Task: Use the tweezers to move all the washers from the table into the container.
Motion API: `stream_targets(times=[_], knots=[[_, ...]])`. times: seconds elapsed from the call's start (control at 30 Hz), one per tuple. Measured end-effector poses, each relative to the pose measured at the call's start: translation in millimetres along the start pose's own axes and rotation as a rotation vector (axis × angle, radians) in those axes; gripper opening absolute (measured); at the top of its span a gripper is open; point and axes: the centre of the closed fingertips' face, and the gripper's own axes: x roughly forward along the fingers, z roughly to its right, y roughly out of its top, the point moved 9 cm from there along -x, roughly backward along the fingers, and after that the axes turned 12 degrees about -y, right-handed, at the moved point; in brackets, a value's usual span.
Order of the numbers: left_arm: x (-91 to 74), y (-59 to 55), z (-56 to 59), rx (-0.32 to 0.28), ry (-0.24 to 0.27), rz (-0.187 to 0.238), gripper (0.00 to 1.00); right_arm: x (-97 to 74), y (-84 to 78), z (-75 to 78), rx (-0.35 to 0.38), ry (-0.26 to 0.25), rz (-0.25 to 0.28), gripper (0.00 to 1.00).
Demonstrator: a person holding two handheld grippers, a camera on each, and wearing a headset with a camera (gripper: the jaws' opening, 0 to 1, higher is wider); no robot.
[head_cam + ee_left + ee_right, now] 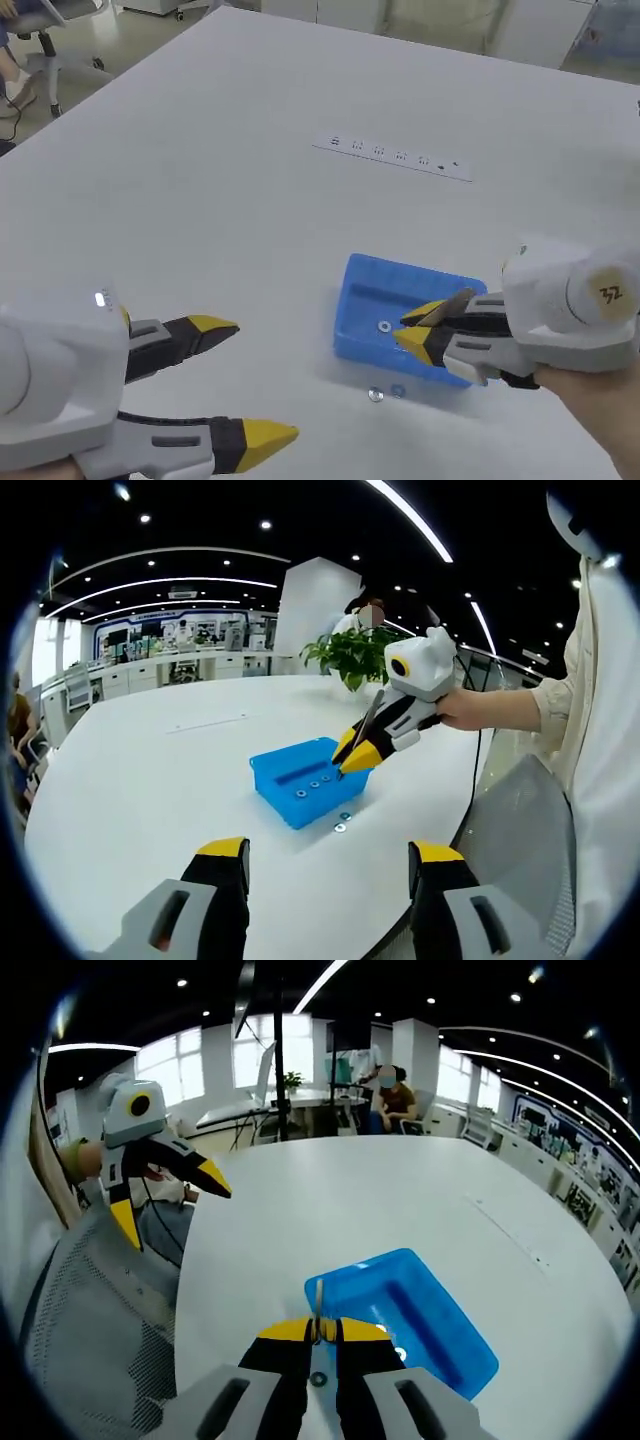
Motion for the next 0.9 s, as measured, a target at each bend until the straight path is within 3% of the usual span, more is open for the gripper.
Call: stream_targets(times=[0.07, 0.3, 0.63, 0.73, 0.9], knots=[[0.4, 0.4, 0.5, 0.001, -0.002, 0.001, 0.64, 2.4, -7.4, -6.3, -0.008, 0.035, -0.026, 0.05], [0.2, 1.0, 1.1, 0.002, -0.004, 0.001, 0.64, 17.1, -30.5, -11.1, -0.039, 0.059, -0.109, 0.05], [-4.6, -3.6, -1.8, -0.01, 0.011, -0.002, 0.64, 31.0, -36.6, -8.7, -0.087, 0.079, -0.154, 0.05], [-4.2, -3.6, -2.4, -0.01, 0.012, -0.004, 0.64, 32.9, -40.2, -10.9, -0.136, 0.086, -0.193, 0.05], [-3.0, -2.7, -2.3, -0.01, 0.007, -0.002, 0.64, 31.1, -38.6, -11.2, -0.151, 0.069, -0.18, 0.05]])
